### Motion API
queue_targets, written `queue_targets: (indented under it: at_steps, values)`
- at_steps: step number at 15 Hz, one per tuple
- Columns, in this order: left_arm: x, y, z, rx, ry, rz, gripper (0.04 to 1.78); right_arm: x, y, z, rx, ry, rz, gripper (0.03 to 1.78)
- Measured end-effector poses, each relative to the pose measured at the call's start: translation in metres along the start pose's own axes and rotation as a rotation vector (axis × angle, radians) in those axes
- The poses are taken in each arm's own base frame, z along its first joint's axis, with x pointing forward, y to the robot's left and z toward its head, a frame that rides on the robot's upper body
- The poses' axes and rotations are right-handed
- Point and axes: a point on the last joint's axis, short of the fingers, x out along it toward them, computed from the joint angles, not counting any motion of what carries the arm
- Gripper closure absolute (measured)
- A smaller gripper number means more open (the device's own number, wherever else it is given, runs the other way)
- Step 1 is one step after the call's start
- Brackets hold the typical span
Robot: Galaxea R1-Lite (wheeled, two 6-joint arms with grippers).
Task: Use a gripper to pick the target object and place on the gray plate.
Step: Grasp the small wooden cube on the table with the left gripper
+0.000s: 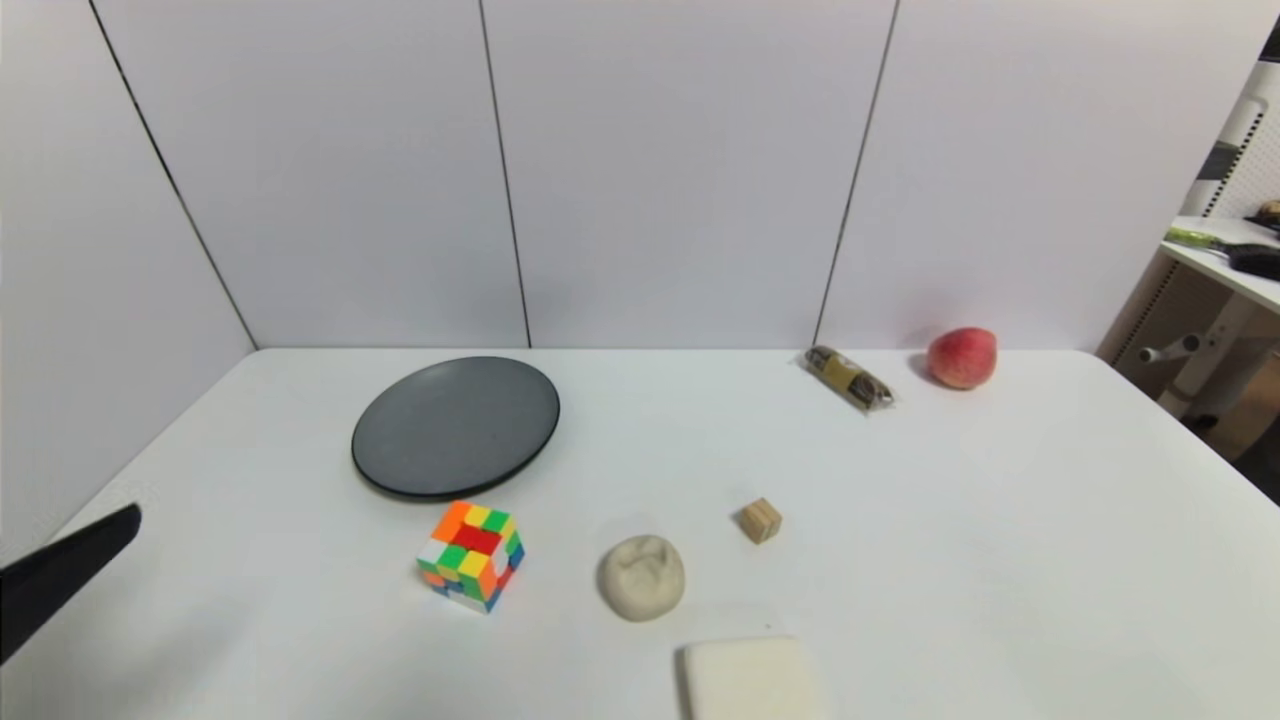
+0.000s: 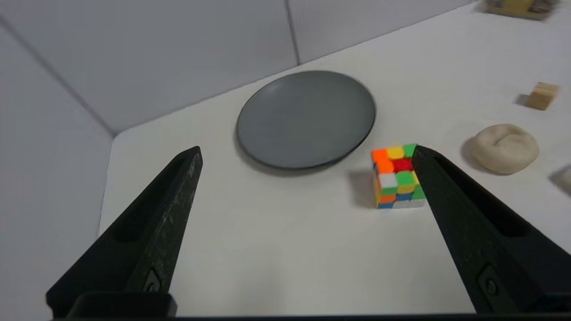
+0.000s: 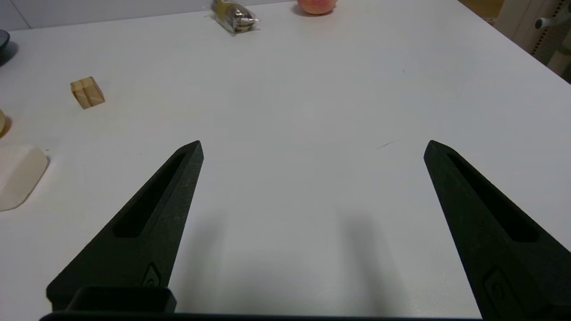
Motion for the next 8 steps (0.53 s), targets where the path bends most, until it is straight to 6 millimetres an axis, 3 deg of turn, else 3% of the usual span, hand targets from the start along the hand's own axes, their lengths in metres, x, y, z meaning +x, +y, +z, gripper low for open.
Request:
queue_targets:
  at_steps: [4,8]
  values:
    - [0.058,-0.013,0.049,0.053,-0.03,-0.318,0.13,0.0,0.0,0.0,0.0,0.0,0.0,0.1]
    - [0.116,-0.051,0.076,0.08,-0.016,-0.527,0.13,0.0,0.0,0.0,0.0,0.0,0.0,0.1]
